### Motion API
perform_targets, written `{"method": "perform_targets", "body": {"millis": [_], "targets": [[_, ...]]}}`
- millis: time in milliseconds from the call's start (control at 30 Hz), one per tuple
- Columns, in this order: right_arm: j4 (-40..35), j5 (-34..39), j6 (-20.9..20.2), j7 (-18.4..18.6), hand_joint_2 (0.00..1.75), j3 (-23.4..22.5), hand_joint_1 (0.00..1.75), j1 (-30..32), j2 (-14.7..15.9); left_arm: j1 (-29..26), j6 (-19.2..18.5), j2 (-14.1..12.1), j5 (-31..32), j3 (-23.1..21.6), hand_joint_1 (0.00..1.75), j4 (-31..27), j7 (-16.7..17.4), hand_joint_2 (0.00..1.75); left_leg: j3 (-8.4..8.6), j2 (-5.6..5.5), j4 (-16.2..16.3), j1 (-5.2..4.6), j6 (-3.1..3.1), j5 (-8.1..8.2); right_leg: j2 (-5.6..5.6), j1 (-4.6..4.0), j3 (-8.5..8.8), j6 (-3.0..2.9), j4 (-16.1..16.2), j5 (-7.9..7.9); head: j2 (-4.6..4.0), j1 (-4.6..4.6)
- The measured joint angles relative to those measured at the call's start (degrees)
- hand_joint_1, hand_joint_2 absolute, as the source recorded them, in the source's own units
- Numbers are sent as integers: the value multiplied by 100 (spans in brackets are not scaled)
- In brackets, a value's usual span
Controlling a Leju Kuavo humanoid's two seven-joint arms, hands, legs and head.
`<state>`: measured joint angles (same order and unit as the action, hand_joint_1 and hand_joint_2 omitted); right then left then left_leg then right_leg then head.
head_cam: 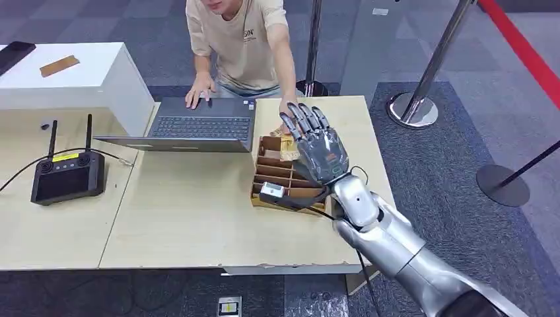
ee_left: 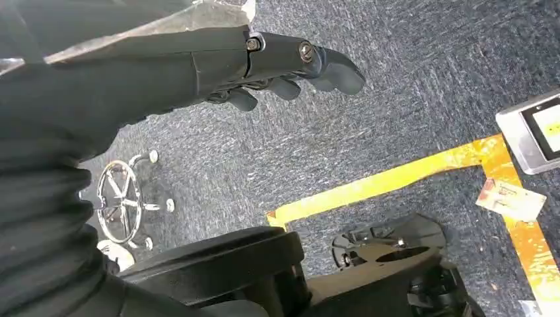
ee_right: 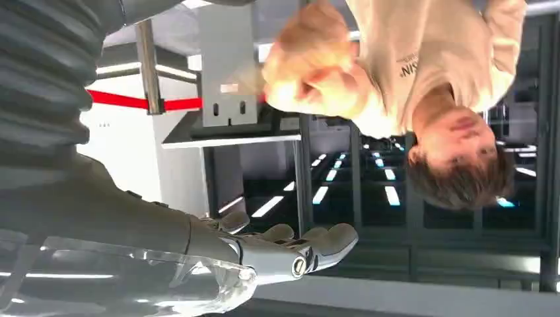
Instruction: Pass the card to the sensor for recognition and then transmit it.
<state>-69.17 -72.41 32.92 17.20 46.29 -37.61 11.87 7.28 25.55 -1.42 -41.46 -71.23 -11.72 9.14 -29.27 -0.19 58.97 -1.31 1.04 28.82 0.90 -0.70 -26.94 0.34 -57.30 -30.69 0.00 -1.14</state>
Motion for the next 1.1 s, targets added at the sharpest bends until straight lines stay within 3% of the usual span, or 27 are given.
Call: {"method": "perform_targets", "body": {"millis": [67, 100, 133, 167, 1100], "targets": [[96, -2, 15, 0, 175, 0, 3, -23, 7, 1, 0, 0, 2, 0, 0, 0, 0, 175, 0, 0, 0, 0, 0, 0, 0, 0, 0, 0, 0, 0, 0, 0], [124, 0, 26, 0, 175, 0, 61, -31, 7, 1, 0, 0, 4, 0, 0, 0, 0, 175, 1, 0, 0, 0, 0, 0, 0, 0, 0, 0, 0, 0, 0, -2], [153, -2, 31, 0, 175, 2, 168, -38, 7, 2, 0, 0, 4, 0, 0, 0, 0, 175, 1, 0, 0, 0, 0, 0, 0, 0, 0, 0, 0, 0, 0, 0], [186, 0, 35, 0, 175, 4, 175, -42, 7, 3, 0, 0, 4, 0, 0, 0, 0, 175, 1, 0, 0, 1, 0, 0, 0, -1, 0, 0, 0, 0, 0, -2], [728, 601, 308, -236, 175, 59, 175, -83, -175, 72, -50, 7, 262, -251, 0, 0, 208, 175, 0, 0, 0, 1, 0, 0, 0, -1, 0, 0, -1, 0, 0, 0]]}}
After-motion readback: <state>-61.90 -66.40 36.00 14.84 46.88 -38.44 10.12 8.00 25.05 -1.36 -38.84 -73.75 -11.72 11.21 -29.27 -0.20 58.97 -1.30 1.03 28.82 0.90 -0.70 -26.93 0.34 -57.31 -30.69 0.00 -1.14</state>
